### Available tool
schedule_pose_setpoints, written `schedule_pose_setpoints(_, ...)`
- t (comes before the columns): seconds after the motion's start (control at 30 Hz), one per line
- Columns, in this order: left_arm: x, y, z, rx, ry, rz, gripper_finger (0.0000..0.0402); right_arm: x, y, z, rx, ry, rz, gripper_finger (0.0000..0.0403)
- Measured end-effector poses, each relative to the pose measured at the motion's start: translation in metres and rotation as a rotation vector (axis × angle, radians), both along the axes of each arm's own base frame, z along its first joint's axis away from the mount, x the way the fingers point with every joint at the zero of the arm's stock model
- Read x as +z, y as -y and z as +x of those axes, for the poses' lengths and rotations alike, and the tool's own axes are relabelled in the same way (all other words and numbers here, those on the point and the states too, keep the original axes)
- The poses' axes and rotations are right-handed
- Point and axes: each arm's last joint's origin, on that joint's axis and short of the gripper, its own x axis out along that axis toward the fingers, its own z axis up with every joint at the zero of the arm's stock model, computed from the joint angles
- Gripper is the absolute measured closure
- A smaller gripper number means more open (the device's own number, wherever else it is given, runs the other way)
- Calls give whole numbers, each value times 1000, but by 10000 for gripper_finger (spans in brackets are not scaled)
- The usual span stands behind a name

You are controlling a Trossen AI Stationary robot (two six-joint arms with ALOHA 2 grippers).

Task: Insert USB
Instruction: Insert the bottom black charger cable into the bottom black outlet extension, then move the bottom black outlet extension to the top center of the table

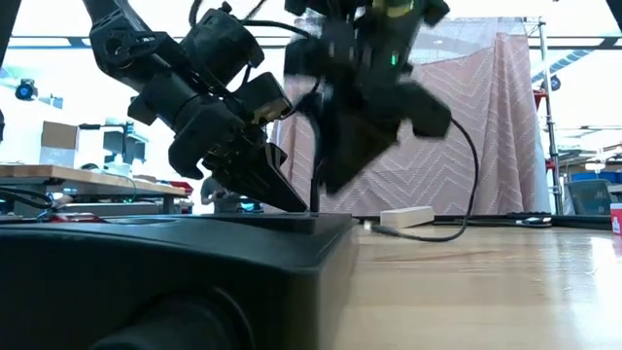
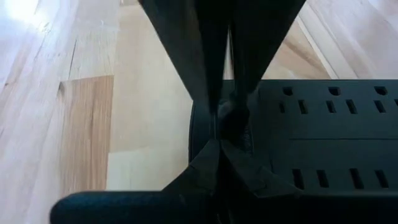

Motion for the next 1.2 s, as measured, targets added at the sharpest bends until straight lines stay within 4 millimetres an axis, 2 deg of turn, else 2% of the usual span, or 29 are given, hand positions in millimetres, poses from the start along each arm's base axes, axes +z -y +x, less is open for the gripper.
schedule_pose_setpoints(0.17, 0, 0, 0, 1, 1, 4, 402, 45, -2, -13, -10, 123, -21, 217)
schedule_pose_setpoints(0.33, 0, 0, 0, 3, 3, 10, 402, 70, -14, -22, -23, 218, 73, 177)
schedule_pose_setpoints(0.43, 0, 0, 0, 12, 1, 4, 402, 74, -28, -19, -17, 282, 162, 169)
schedule_pose_setpoints(0.6, 1, -1, -2, 20, 5, 11, 402, 46, -62, -10, 40, 272, 215, 175)
schedule_pose_setpoints(0.73, 7, -1, -5, 24, 20, 12, 402, 23, -77, -3, 45, 232, 249, 193)
schedule_pose_setpoints(0.9, 13, 1, -8, 18, 29, 25, 402, -10, -82, 8, 14, 188, 262, 224)
schedule_pose_setpoints(1.07, 12, 1, -10, 18, 27, 26, 402, -30, -84, 15, 11, 184, 263, 270)
schedule_pose_setpoints(1.2, 19, 6, -15, 11, 20, 20, 402, -40, -76, 16, -11, 118, 249, 320)
